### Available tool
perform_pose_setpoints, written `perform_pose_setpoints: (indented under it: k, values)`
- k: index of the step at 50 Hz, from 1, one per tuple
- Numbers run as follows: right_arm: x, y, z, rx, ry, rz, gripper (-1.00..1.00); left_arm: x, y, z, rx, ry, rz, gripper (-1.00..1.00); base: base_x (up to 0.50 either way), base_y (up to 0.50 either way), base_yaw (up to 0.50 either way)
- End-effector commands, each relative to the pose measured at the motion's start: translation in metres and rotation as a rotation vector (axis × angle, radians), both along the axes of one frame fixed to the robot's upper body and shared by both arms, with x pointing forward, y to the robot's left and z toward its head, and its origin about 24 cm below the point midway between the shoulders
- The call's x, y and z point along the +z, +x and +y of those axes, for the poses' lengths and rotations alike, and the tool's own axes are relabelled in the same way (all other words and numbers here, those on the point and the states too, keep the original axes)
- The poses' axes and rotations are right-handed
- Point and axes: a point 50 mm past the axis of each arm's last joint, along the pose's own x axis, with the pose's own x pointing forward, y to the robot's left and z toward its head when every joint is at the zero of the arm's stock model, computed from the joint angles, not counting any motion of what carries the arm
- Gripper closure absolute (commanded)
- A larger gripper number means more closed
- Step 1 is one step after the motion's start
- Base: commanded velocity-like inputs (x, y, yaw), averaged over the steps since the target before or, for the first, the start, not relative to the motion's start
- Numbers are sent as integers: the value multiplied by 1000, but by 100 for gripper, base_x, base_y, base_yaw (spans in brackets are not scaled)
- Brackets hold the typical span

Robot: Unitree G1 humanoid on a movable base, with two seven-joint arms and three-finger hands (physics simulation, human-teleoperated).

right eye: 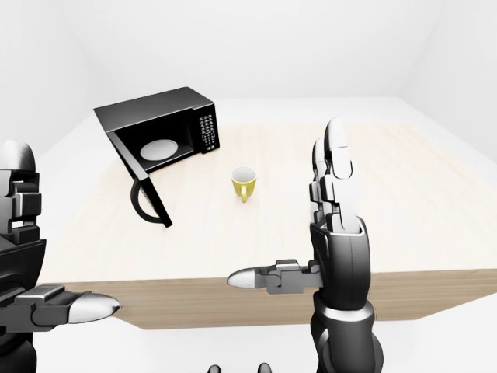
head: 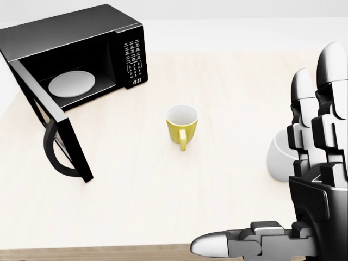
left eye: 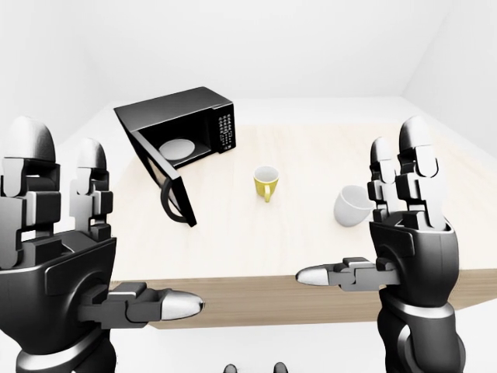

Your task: Close the microwave.

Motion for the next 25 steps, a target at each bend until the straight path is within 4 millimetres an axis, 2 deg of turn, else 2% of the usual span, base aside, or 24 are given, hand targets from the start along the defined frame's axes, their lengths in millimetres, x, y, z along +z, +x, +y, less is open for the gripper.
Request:
perform_pose_setpoints:
  k: [1, 25]
  values:
    - [-1, 1, 0, 5, 5, 3, -100, 1, 0, 0, 3, 4, -6, -100, 0, 50, 0]
    - [-4, 3, 1, 8, 15, 22, -100, 1, 1, 2, 10, 2, -11, -100, 0, 50, 0]
